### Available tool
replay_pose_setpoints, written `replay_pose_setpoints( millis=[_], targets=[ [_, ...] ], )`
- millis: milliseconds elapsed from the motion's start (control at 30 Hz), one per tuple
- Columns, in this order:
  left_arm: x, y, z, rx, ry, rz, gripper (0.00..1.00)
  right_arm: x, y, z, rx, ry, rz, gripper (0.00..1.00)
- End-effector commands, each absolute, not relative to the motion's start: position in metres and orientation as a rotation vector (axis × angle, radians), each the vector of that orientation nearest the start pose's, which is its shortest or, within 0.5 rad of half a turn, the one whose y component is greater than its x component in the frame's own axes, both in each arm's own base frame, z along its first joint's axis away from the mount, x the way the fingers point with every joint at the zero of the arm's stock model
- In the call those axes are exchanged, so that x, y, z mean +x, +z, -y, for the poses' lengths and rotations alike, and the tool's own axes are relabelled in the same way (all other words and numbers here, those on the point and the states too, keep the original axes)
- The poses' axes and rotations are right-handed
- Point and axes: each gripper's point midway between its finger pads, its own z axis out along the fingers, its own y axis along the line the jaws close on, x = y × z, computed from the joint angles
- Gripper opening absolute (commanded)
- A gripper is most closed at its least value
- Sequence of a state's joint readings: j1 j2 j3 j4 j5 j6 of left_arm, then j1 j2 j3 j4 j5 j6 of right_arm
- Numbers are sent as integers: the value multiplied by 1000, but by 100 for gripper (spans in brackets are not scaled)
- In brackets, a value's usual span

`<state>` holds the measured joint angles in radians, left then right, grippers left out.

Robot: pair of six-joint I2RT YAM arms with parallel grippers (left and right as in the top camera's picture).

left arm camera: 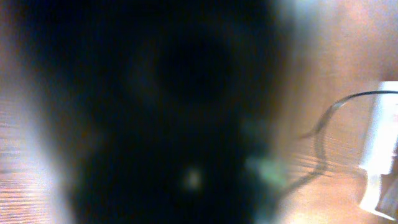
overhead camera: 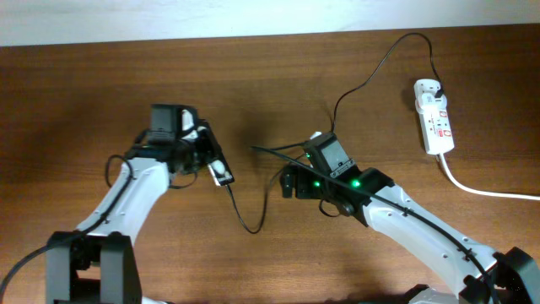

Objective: Plug charger to phone and switch on socket
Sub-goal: 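Lower the plugged phone flat onto the table with the left gripper and release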

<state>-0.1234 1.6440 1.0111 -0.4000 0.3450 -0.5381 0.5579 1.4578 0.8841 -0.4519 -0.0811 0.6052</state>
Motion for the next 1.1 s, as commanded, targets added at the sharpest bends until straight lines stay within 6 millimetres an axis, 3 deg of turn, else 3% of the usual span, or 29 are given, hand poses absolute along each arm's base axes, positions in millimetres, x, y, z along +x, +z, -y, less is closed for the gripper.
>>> replay_pose_setpoints(
  millis=[0,233,433,833,933,1067],
  targets=[
    [386,67,109,-356,-450,-2634,0,287,78,-183,57,411,-2732,99],
    [376,50,136,-267,-585,-2707,0,283,75,-182,55,398,-2752,99],
    [372,28,137,-280,-577,-2763,0,283,75,-182,55,398,-2752,99],
    [376,18,142,-235,-561,-2765,0,283,75,-182,55,398,-2751,99],
    [376,18,141,-235,-559,-2766,4,283,75,-182,55,398,-2752,99],
    [376,18,141,-235,-560,-2765,18,283,75,-182,55,398,-2751,99]
  ],
)
